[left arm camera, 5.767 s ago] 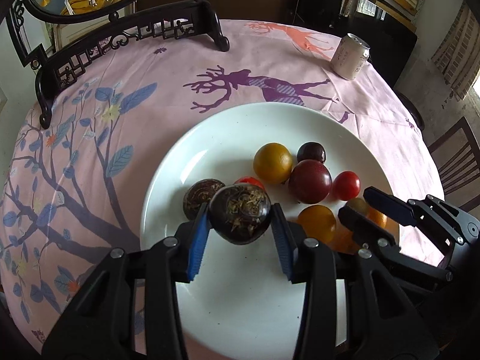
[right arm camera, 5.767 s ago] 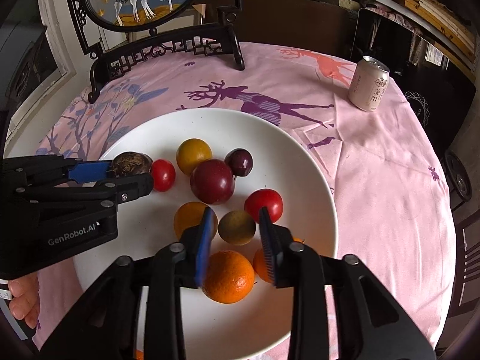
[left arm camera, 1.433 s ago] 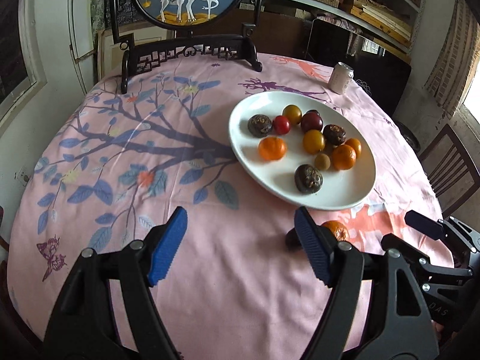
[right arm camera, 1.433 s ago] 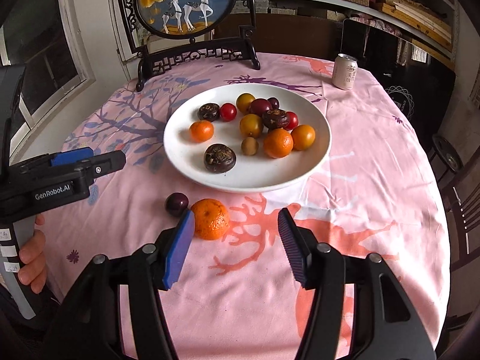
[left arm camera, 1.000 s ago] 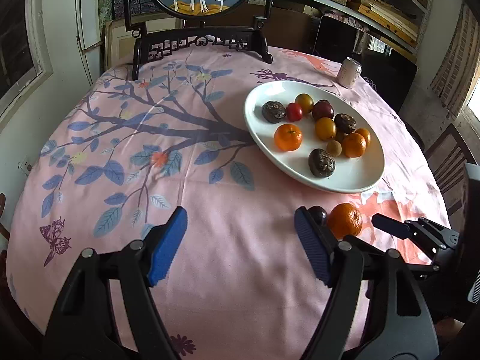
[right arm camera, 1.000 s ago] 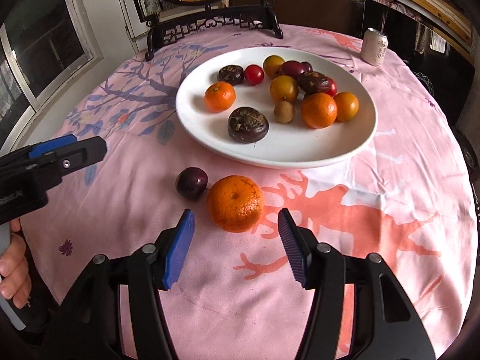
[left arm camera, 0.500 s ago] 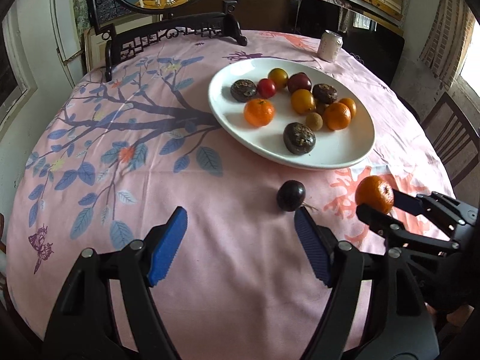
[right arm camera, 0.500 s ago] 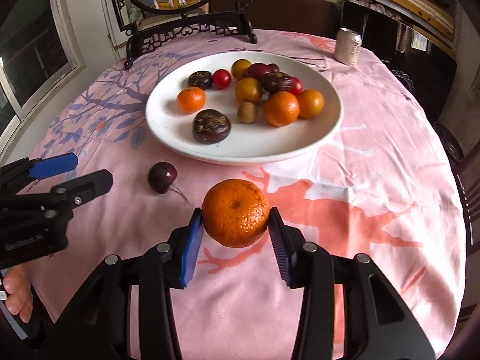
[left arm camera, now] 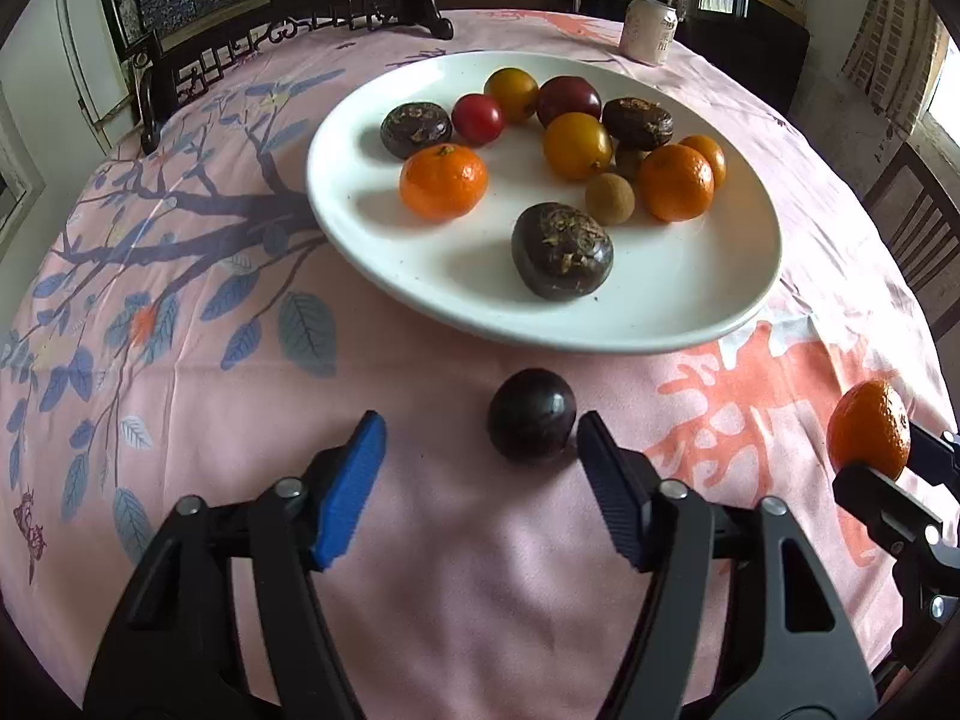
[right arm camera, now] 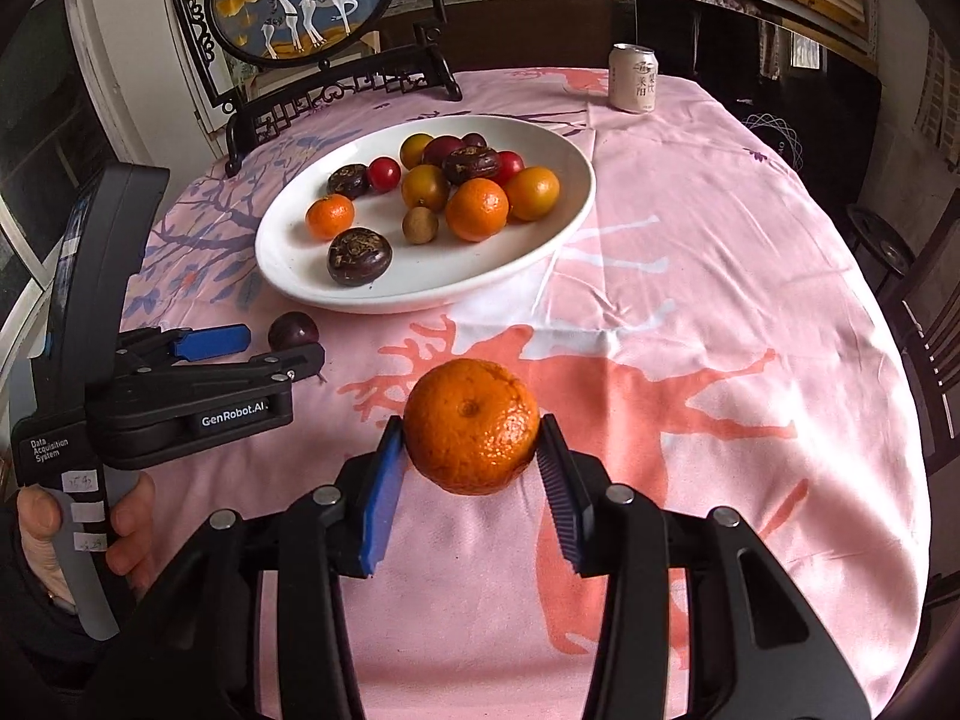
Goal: Organize fruits
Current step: 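Grasp a mandarin with the right tool while the left tool grasps a dark plum, then carry the mandarin and plum over the plate and open both tools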
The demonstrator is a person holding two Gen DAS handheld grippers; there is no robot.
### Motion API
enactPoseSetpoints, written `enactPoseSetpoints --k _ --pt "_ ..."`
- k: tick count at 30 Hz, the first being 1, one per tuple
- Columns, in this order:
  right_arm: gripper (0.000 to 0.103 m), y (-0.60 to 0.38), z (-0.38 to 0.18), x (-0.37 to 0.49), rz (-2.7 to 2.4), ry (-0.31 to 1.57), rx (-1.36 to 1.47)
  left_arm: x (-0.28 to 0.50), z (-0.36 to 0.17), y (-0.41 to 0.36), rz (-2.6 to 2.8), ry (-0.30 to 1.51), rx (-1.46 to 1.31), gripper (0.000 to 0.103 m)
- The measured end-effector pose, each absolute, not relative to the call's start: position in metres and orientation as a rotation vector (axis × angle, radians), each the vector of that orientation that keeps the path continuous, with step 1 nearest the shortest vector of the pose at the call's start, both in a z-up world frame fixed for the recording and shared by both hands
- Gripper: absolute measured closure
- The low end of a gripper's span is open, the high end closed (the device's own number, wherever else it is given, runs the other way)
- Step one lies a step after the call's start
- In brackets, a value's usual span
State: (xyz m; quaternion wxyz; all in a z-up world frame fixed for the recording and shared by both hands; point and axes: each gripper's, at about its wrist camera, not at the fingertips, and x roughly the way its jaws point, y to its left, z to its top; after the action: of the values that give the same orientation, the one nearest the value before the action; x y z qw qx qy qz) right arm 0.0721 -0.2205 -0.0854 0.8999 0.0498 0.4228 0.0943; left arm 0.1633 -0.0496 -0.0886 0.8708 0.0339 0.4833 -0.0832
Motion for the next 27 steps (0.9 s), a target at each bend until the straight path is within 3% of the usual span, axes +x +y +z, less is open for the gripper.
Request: enactPoseSetpoints --k 2,3,4,20,27 --pt "0.059 -0.221 -0.086 0.072 0.197 0.879 0.105 0.165 -0.087 -0.048 -0.188 1.0 0.049 0.056" --pt "0.059 -0.221 -0.087 0.072 0.2 0.88 0.106 0.165 -0.086 -0.047 -0.194 0.995 0.04 0.07" --pt "0.059 -0.22 -0.087 0.073 0.204 0.882 0.107 0.166 -0.086 -0.046 -0.201 0.996 0.031 0.074" --pt "0.059 -0.204 -0.075 0.072 0.218 0.869 0.083 0.114 -0.028 -0.029 -0.289 0.878 -0.034 0.074" --pt "0.059 -0.197 -0.067 0.086 0.245 0.875 0.055 0.139 -0.008 -0.02 -0.266 0.871 0.006 0.074"
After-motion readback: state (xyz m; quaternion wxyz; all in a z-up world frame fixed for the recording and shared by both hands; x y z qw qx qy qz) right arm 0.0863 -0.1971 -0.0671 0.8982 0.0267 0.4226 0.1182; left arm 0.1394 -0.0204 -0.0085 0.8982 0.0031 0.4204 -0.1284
